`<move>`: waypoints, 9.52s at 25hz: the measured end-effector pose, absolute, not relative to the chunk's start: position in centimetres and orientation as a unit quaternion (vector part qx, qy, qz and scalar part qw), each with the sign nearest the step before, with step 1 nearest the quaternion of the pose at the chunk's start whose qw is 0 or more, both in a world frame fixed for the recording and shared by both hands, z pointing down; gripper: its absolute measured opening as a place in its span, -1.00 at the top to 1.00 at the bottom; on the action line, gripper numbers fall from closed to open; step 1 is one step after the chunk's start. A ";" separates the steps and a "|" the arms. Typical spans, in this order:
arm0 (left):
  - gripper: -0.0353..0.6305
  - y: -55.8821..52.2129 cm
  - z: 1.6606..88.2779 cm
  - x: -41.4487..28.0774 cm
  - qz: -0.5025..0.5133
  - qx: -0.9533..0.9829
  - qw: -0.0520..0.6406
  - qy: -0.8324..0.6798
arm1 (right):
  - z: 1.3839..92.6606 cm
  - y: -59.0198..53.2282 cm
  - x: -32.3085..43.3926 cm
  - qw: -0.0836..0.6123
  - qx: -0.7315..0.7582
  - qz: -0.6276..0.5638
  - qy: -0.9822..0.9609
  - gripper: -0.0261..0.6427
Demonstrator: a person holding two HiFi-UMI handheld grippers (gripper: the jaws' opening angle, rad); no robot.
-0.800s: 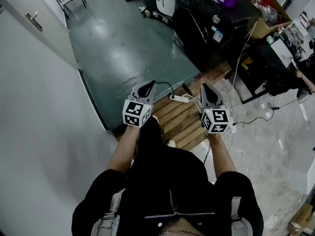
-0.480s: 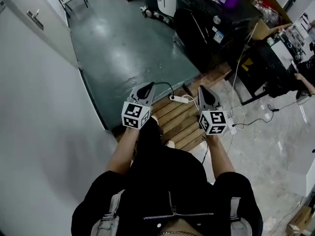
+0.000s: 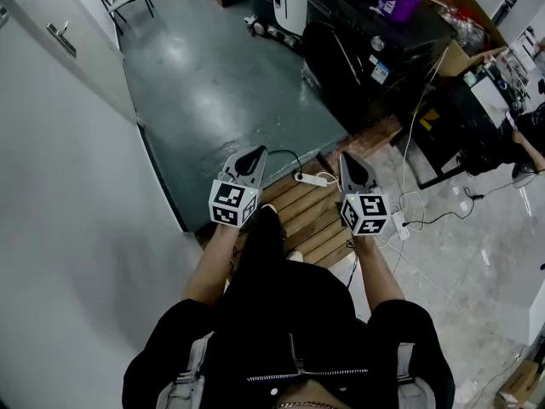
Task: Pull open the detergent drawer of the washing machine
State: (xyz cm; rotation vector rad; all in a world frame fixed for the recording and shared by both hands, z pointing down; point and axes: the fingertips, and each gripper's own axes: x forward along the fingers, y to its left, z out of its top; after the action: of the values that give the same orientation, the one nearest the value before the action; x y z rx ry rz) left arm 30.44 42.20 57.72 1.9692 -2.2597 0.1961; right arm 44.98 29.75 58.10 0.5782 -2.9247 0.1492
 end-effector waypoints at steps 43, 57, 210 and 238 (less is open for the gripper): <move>0.83 25.3 51.8 8.5 0.080 0.722 0.093 -0.681 | 52.2 15.5 23.2 0.101 0.251 0.087 -0.959 0.90; 0.83 11.3 52.5 0.4 0.098 0.747 0.104 -0.649 | 53.6 2.7 14.7 0.101 0.278 0.124 -0.947 0.90; 0.15 -28.1 64.7 -12.2 -0.405 0.698 0.550 -0.217 | 55.6 -5.8 7.6 0.191 0.560 0.352 -0.726 0.90; 0.29 -22.9 65.2 -13.2 -0.378 0.704 0.556 -0.228 | 56.2 -5.7 6.0 0.208 0.532 0.345 -0.745 0.90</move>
State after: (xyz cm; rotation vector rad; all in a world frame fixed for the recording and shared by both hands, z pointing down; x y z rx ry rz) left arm -13.22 -22.95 65.16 1.6611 -0.5389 -0.8930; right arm 6.00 -5.67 56.19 1.4817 -2.0724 0.9597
